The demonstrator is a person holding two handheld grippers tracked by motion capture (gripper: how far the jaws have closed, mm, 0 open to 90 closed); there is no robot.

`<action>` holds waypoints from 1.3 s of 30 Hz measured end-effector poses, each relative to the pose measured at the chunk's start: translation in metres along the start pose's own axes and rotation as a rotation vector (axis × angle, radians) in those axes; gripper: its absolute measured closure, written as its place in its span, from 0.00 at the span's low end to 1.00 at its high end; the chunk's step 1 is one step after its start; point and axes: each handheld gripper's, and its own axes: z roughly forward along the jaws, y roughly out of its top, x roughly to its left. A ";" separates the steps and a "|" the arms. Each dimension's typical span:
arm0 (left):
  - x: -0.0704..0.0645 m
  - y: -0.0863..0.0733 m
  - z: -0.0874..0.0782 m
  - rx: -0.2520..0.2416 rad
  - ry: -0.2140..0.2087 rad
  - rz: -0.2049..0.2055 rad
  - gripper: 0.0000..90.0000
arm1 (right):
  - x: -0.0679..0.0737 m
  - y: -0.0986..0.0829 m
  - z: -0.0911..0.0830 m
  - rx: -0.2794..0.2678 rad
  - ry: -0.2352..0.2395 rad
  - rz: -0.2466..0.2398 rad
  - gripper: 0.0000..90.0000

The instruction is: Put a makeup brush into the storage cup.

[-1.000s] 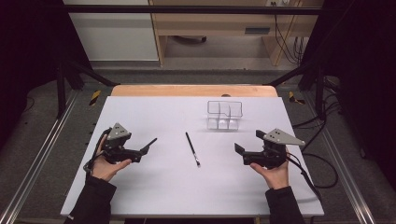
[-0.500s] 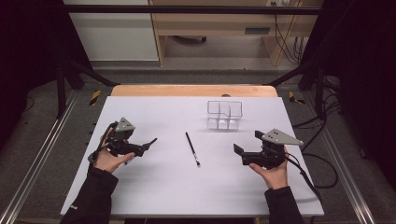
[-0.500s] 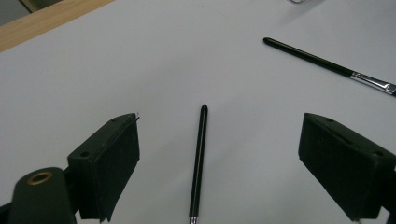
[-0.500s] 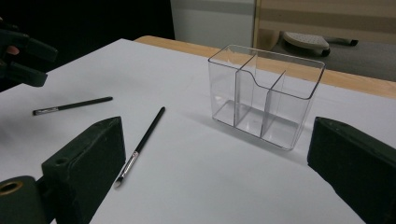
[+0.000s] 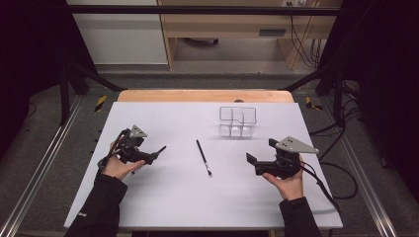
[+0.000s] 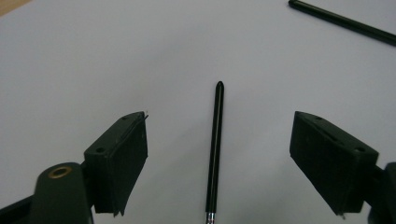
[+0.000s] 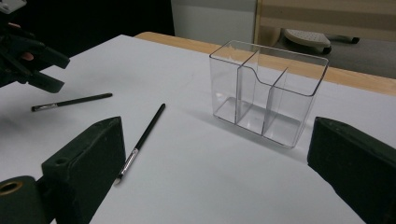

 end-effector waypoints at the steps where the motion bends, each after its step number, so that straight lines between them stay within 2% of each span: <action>1: 0.000 0.000 0.002 0.009 -0.001 0.004 0.24 | 0.000 0.000 0.000 0.001 0.001 -0.001 0.05; 7: 0.002 -0.003 0.012 0.072 -0.007 0.017 0.31 | 0.000 0.000 0.001 0.003 0.002 0.001 0.05; 14: 0.001 -0.005 0.020 0.134 -0.018 0.045 0.45 | 0.000 -0.001 0.002 0.009 0.005 -0.003 0.05; 24: 0.003 -0.009 0.025 0.178 -0.038 0.052 0.66 | 0.000 -0.001 0.002 0.009 0.006 0.000 0.05; 39: 0.006 -0.013 0.028 0.208 -0.081 0.040 0.81 | 0.001 -0.001 0.002 0.013 0.009 0.001 0.05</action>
